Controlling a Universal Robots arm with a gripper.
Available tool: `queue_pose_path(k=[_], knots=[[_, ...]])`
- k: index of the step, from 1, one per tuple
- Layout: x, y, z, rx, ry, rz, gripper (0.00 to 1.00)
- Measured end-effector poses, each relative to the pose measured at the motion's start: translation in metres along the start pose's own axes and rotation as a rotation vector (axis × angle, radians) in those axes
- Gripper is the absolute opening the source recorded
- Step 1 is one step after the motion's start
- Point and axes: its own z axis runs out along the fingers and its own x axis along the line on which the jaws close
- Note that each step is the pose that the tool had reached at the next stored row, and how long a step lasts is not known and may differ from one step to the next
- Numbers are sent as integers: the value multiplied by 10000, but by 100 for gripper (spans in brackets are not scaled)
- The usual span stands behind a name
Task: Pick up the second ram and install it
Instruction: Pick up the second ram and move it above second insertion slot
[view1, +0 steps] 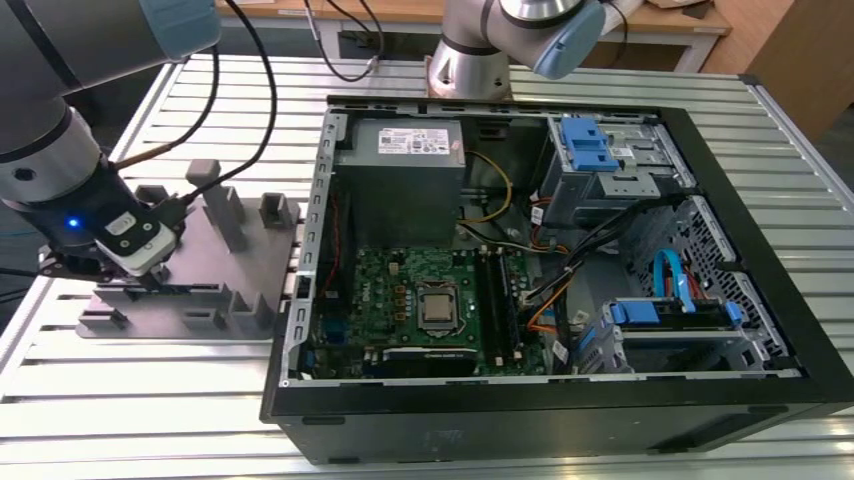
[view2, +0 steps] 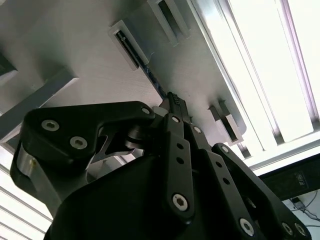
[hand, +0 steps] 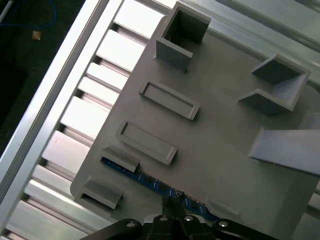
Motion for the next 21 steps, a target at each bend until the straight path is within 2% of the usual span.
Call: queue_pose_path(k=[21], knots=[[0,0,0,-21,51,-1412,11]])
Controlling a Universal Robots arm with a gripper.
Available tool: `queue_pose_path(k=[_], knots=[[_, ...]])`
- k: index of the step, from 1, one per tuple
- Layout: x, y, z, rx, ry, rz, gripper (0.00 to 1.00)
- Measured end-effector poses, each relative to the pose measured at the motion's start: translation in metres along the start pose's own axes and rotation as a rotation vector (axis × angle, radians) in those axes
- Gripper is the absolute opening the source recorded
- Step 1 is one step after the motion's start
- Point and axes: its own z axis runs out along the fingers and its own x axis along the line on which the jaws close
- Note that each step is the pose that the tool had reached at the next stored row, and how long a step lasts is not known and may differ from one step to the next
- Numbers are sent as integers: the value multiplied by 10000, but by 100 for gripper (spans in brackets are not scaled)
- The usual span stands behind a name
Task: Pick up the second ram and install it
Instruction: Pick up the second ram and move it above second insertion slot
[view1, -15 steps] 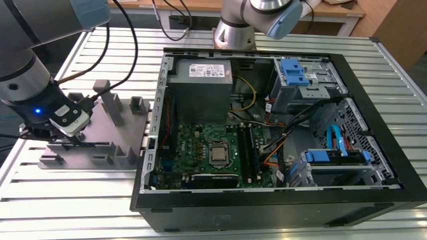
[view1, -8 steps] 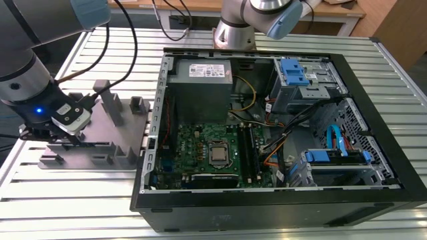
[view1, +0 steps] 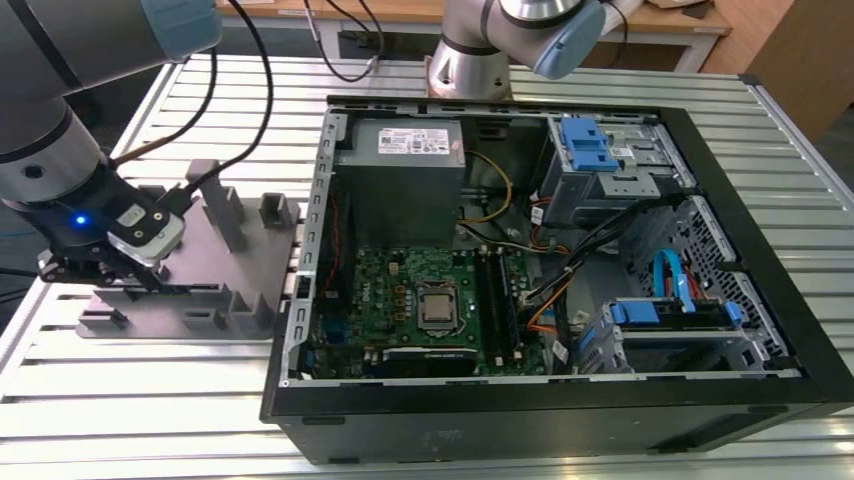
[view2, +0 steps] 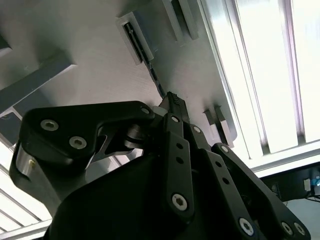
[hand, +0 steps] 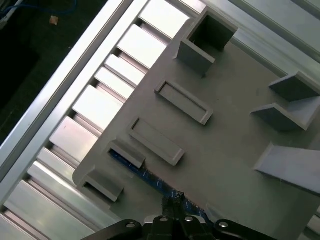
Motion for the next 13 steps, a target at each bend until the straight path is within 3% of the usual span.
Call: queue_pose_path(k=[13], knots=[[0,0,0,-12,31,-867,11]])
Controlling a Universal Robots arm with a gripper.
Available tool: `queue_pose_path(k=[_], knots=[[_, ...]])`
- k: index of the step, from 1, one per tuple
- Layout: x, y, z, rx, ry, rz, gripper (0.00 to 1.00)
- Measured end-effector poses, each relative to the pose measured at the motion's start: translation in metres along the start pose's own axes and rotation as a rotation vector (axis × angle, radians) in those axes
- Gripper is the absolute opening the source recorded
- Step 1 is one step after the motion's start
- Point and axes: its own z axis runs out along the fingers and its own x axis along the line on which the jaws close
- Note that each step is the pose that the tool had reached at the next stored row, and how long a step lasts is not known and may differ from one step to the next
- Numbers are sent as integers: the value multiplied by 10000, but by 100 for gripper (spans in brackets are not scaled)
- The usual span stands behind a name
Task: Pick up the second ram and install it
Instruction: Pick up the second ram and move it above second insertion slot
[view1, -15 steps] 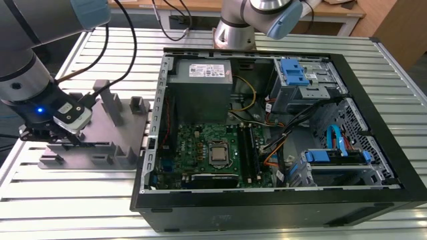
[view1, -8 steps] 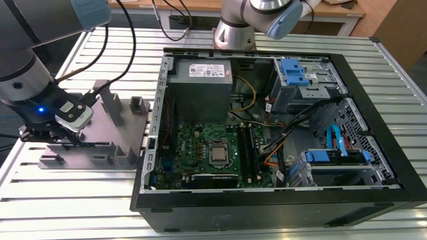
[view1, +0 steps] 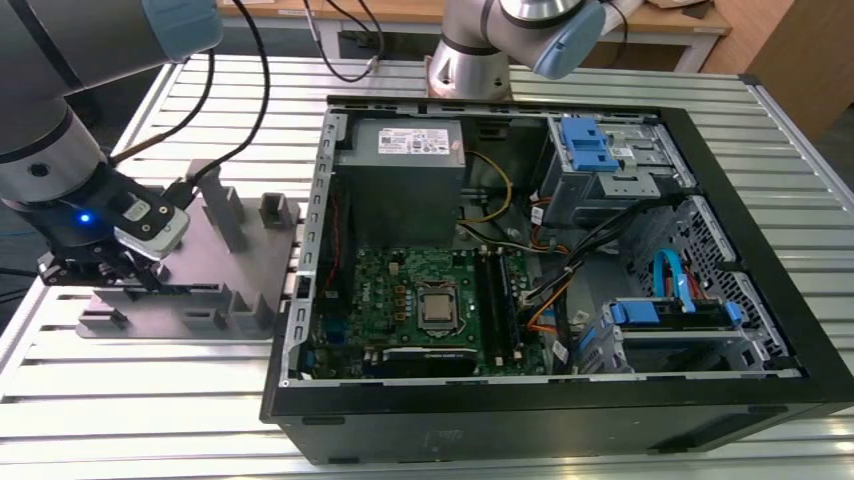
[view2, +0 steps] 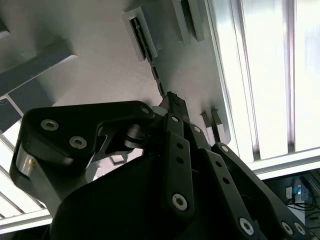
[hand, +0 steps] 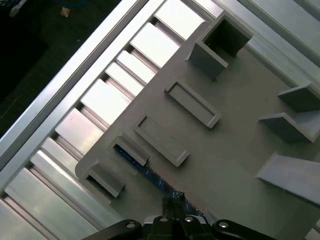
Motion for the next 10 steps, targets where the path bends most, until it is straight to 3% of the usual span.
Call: queue_pose_path(k=[6,10], knots=[[0,0,0,-7,16,-447,11],[0,0,1,-16,39,-1053,11]])
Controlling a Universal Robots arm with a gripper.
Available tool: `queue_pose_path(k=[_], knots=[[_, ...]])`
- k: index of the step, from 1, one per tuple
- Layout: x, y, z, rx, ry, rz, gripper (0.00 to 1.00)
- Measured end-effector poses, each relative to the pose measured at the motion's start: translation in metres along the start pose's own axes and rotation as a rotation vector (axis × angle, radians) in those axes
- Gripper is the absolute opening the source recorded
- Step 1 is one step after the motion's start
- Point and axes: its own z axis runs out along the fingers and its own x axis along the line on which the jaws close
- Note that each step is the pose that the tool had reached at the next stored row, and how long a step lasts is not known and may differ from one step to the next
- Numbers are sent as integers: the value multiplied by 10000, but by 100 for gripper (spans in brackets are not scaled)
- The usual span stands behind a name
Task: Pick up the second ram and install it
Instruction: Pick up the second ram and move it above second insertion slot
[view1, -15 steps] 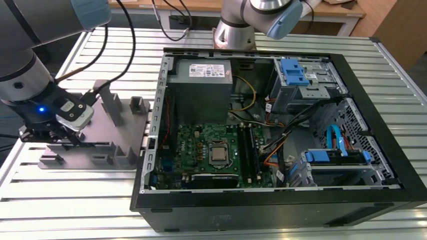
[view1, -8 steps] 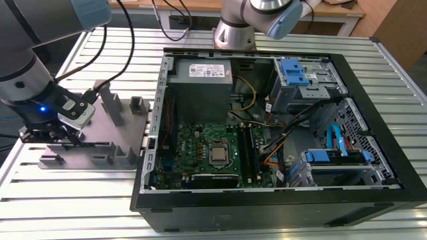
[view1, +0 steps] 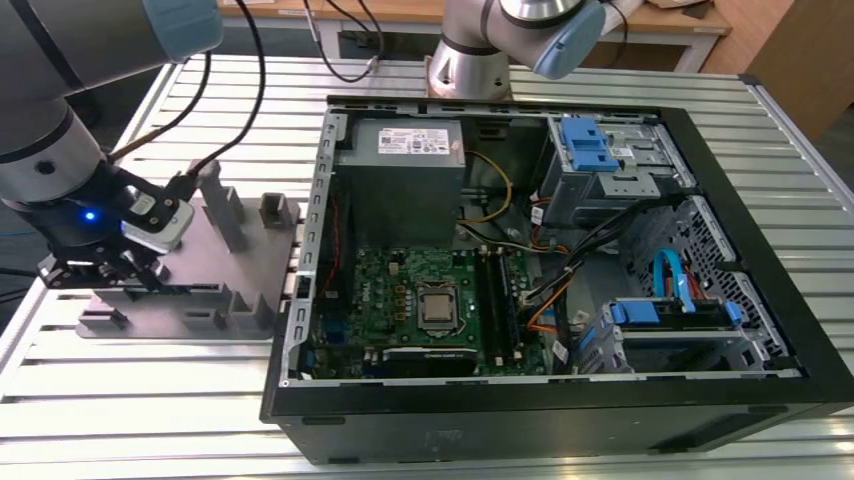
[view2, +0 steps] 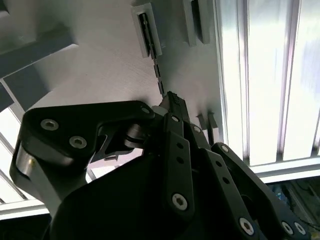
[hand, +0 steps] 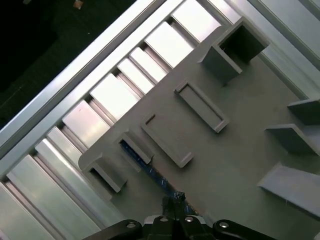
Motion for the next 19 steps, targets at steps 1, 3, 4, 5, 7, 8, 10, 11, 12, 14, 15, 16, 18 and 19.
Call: queue_pose_path(k=[1,3,4,5,7,8,10,11,12,14,15,16,18,19], knots=[[0,0,0,-2,7,-181,11],[0,0,1,-8,21,-551,11],[0,0,1,-11,27,-730,11],[0,0,1,-14,34,-909,11],[0,0,3,-18,46,-1269,11],[0,0,3,-21,53,-1450,11],[0,0,4,-26,65,-1824,11],[0,0,4,-29,72,-1995,11],[0,0,4,-31,78,-2153,11],[0,0,5,-36,88,-2455,11],[0,0,5,-38,93,-2601,11],[0,0,5,-40,98,-2747,11],[0,0,4,-45,110,-3047,11],[0,0,5,-46,115,-3184,11]])
